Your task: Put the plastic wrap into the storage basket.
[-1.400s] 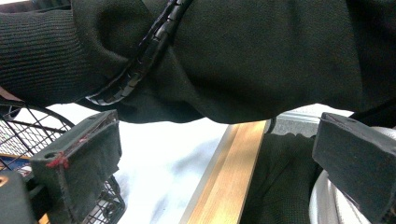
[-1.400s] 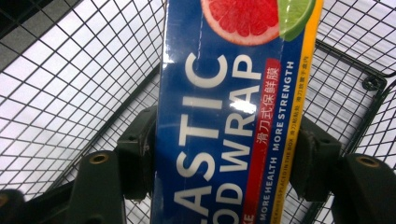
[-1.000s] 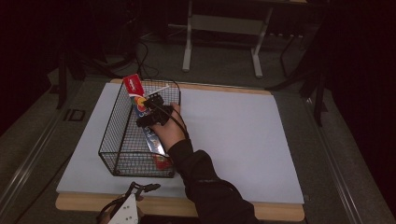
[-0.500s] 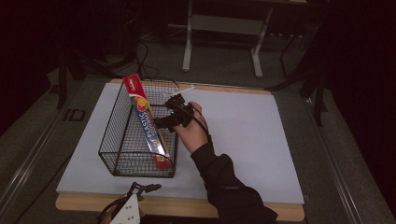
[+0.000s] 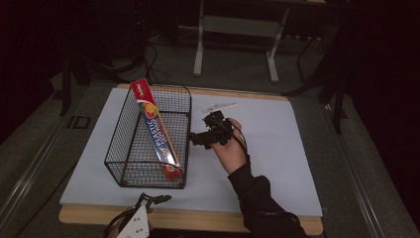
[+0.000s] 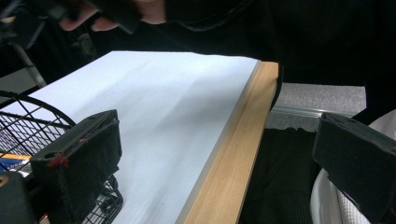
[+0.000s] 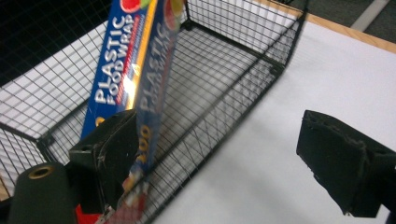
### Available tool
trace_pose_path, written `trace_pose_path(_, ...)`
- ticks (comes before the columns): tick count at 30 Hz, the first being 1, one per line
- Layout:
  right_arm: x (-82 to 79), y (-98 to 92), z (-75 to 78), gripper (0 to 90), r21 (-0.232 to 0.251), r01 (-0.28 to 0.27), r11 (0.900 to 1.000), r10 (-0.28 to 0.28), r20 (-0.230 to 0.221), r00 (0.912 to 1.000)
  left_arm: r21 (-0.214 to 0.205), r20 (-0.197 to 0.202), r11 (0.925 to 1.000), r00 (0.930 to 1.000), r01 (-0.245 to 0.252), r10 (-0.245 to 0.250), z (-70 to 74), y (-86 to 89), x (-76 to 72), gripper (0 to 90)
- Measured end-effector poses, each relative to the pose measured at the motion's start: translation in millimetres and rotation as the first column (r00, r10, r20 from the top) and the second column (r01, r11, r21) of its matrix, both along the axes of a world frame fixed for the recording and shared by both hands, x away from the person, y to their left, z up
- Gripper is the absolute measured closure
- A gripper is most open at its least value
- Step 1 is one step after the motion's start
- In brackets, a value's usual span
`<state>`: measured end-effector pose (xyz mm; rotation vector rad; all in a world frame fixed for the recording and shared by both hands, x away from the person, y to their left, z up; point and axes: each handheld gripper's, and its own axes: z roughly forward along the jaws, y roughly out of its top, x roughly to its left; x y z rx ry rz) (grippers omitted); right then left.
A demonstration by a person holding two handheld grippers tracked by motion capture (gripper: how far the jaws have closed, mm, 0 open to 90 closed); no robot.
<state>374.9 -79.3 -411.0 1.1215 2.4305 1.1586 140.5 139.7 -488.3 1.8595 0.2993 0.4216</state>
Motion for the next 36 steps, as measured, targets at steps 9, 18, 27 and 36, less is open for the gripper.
trace_pose_path(9, -14.0, -34.7, -5.3, 13.2, -0.006, 0.039, 0.9992, -0.039, 0.018, 0.9991, 0.012, -0.002, 0.9999, 1.0, -0.001, 0.001, -0.9, -1.6, 1.0, 1.8)
trace_pose_path(18, -24.6, -68.3, -20.0, 13.2, -0.004, 0.064, 0.9979, -0.064, 0.014, 0.9979, 0.008, -0.007, 1.0, 1.0, -0.003, 0.004, -1.5, -1.8, 0.9, 1.8)
trace_pose_path(27, -36.5, -91.6, -38.4, 13.6, -0.018, 0.081, 0.9966, -0.081, 0.003, 0.9967, 0.014, -0.008, 0.9999, 1.0, -0.003, 0.003, -1.8, -2.3, 1.1, 1.8)
trace_pose_path(36, -54.0, -110.3, -51.4, 13.6, -0.024, 0.086, 0.996, -0.086, 0.008, 0.9963, 0.016, -0.006, 0.9999, 1.0, -0.004, 0.004, -1.9, -2.5, 1.3, 1.8)
